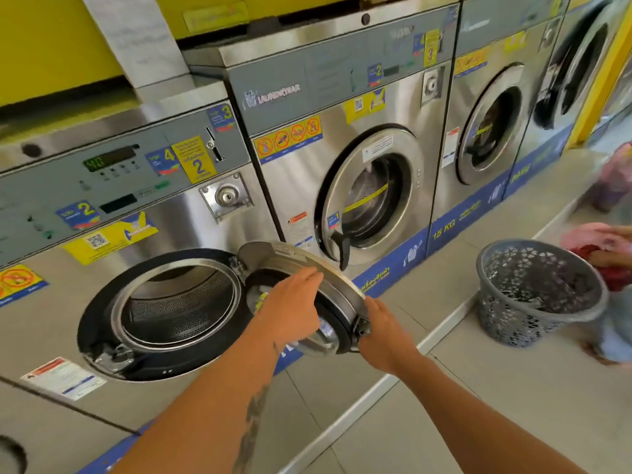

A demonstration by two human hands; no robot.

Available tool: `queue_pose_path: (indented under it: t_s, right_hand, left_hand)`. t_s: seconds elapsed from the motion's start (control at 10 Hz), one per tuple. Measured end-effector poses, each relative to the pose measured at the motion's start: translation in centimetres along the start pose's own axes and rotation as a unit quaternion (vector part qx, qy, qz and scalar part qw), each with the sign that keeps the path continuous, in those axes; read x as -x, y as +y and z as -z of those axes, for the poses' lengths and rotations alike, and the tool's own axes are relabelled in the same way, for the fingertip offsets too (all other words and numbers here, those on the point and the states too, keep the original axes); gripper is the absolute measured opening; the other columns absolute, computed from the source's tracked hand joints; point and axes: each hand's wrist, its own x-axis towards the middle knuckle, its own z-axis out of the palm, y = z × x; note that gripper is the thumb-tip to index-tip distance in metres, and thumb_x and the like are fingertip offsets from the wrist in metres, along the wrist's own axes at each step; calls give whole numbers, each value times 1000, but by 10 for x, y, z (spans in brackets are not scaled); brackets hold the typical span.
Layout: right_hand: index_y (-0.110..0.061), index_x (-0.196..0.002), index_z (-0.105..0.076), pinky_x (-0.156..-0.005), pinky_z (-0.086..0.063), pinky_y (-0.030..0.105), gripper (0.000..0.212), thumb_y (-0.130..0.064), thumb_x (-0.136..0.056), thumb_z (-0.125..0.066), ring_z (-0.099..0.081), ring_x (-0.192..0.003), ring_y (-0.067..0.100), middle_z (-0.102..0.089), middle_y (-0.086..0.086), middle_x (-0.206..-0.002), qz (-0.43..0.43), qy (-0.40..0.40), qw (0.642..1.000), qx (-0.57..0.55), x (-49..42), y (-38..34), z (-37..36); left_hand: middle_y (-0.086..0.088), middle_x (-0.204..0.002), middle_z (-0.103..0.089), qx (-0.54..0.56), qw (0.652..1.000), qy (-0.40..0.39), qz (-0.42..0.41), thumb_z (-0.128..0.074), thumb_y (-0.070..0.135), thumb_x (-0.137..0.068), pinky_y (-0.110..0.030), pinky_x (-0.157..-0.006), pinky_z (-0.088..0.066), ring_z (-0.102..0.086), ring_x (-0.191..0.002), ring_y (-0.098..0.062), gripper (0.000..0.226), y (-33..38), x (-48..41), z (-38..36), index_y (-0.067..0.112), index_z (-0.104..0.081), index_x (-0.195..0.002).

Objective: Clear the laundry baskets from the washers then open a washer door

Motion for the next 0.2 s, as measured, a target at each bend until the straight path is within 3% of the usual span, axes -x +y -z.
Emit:
queue_pose_path:
  t_s: [0.1, 0.2]
  right_hand:
    - [-20, -125, -49, -86, -45, 39, 41, -18, -84, -50, -53, -111, 28, -54, 5, -124, 45, 47, 998, -8, 11, -12, -4]
    - [-18, -136, -47, -103, -40, 40, 44, -26, -93, -47, -50, -123, 28, -53, 6, -135, 99, -16, 994, 52, 23, -36, -9]
  left_hand:
    - [1, -159, -26, 14, 999, 9, 46, -54, 13, -85, -38, -117, -27, -29, -144, -22, 70, -14, 33, 0, 17, -29, -151]
    - [-4, -150, -40, 8, 991, 32, 131, -51, 18, -87, -38, -110, -35, -41, -135, -26, 58, -41, 96, 7, 13, -39, -143]
